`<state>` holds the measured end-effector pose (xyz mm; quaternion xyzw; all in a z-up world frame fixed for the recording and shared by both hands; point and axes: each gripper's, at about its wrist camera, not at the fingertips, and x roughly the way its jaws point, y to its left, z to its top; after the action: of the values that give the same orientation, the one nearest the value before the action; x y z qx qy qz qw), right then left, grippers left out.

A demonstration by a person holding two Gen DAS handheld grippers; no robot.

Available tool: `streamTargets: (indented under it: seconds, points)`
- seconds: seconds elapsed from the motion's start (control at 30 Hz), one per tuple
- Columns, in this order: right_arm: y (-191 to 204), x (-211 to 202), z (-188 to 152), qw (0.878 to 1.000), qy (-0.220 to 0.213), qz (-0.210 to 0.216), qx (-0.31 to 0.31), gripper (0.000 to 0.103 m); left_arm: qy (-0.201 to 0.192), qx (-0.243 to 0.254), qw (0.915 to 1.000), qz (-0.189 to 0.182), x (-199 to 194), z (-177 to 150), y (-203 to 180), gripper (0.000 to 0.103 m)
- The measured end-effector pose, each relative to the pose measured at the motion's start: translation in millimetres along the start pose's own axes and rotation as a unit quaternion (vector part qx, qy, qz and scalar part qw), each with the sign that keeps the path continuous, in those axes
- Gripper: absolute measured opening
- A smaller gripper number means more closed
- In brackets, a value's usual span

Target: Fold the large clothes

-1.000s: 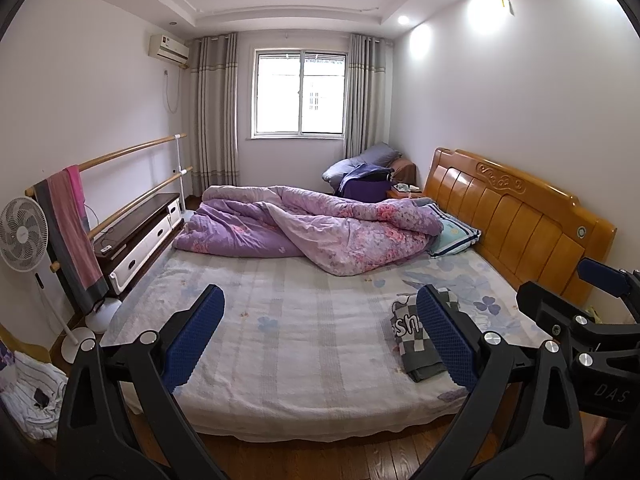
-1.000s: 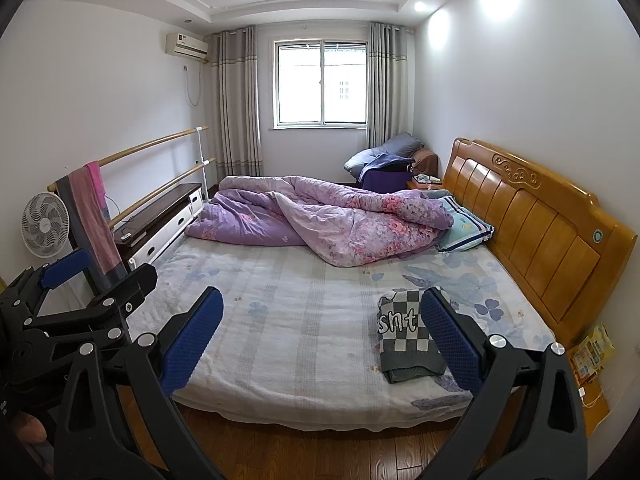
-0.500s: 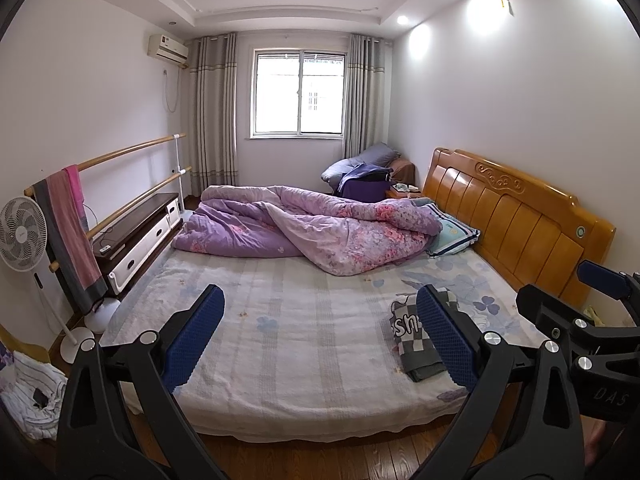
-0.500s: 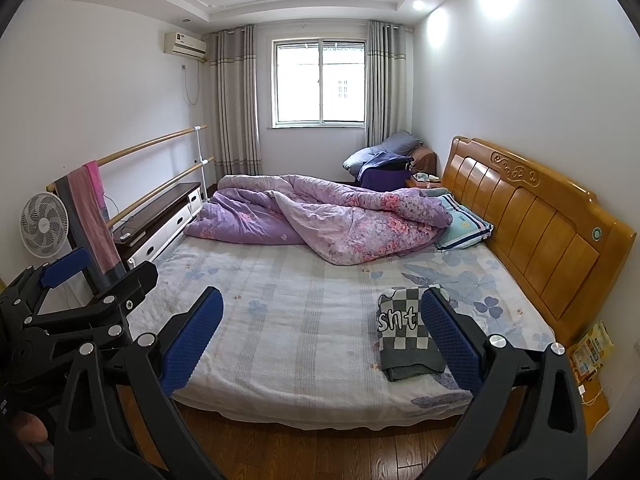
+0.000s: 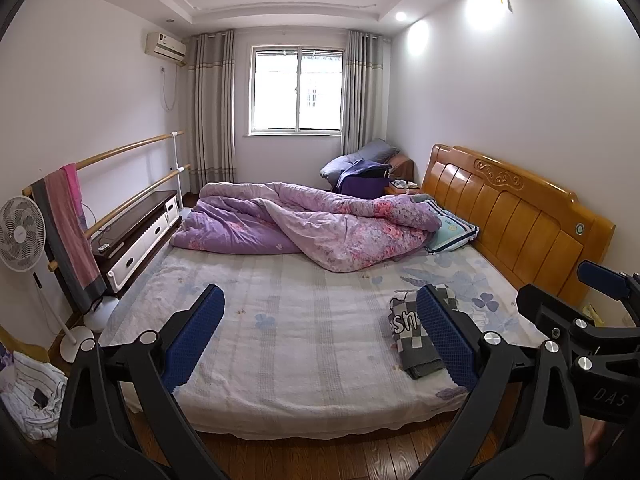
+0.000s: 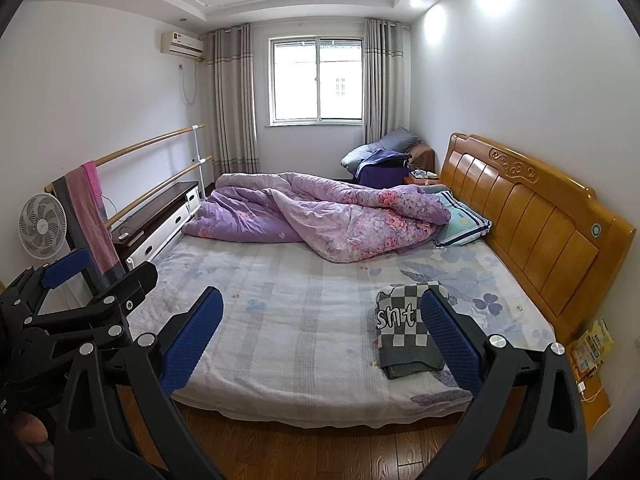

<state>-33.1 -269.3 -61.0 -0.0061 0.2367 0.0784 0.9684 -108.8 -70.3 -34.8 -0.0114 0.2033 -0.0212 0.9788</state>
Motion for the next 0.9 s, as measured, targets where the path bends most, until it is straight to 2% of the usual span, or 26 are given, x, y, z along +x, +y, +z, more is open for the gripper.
streamTargets:
  seconds: [0.9]
  points:
    - [1.4, 2.4, -3.0, 1.0, 0.005, -0.001, 0.005, 0.095, 0.003, 0.001, 1.0, -0.002, 3.2, -3.6, 2.5, 0.097]
